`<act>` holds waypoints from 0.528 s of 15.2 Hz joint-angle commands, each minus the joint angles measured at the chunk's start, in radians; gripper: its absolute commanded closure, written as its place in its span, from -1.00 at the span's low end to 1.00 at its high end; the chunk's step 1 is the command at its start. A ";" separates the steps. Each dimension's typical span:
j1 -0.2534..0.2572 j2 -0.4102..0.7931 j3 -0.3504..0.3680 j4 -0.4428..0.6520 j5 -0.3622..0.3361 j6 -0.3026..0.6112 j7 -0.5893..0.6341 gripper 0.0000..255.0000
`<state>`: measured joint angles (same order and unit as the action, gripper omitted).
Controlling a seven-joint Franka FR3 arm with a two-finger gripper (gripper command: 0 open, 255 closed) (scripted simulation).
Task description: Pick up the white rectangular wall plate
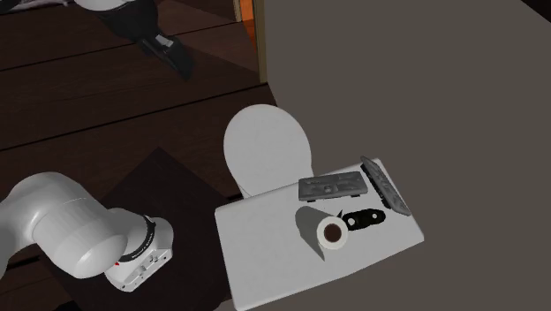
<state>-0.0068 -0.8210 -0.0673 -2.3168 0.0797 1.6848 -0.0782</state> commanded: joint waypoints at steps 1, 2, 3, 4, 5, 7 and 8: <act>0.000 0.000 0.000 0.000 0.000 0.000 0.000 -1.00; -0.007 0.017 -0.028 0.008 -0.002 0.000 -0.019 -1.00; -0.013 0.035 -0.056 0.018 -0.004 -0.001 -0.037 -1.00; -0.018 0.054 -0.084 0.028 -0.005 -0.001 -0.056 -1.00; -0.023 0.075 -0.112 0.039 -0.006 -0.002 -0.075 -1.00; -0.032 0.118 -0.168 0.064 -0.005 -0.004 -0.113 -1.00; -0.036 0.141 -0.197 0.078 -0.004 -0.006 -0.132 -1.00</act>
<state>-0.0402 -0.7075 -0.2376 -2.2535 0.0727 1.6767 -0.1925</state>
